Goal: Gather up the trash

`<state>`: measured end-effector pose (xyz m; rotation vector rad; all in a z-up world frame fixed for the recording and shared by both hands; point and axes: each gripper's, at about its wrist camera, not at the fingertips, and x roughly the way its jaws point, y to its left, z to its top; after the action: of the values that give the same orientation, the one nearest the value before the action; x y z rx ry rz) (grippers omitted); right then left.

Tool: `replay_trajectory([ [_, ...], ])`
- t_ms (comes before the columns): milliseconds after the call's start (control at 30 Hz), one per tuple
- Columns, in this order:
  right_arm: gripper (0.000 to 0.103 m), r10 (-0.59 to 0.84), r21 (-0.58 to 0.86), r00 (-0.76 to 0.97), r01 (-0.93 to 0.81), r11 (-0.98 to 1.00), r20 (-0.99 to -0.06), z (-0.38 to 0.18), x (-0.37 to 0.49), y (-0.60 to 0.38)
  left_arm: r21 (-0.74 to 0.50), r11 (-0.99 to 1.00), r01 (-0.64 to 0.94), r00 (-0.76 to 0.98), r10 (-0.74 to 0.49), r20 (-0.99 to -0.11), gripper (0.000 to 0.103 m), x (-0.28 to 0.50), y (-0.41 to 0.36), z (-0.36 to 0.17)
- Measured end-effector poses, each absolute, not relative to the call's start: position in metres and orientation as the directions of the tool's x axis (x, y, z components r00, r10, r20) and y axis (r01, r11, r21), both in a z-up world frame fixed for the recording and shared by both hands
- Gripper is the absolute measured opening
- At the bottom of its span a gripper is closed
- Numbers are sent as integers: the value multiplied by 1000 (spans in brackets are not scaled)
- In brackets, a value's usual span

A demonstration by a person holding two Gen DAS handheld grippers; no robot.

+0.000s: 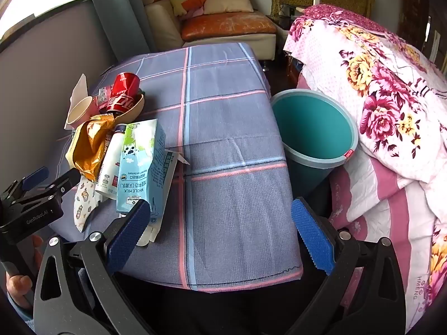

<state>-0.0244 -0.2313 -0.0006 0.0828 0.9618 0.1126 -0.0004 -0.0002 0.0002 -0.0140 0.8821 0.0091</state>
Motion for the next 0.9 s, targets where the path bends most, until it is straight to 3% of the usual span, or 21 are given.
replay_trajectory([
  [900, 97, 131, 130, 552, -42, 991, -824, 1, -22, -234, -33, 999, -38, 622, -2, -783, 99, 1, 11, 3],
])
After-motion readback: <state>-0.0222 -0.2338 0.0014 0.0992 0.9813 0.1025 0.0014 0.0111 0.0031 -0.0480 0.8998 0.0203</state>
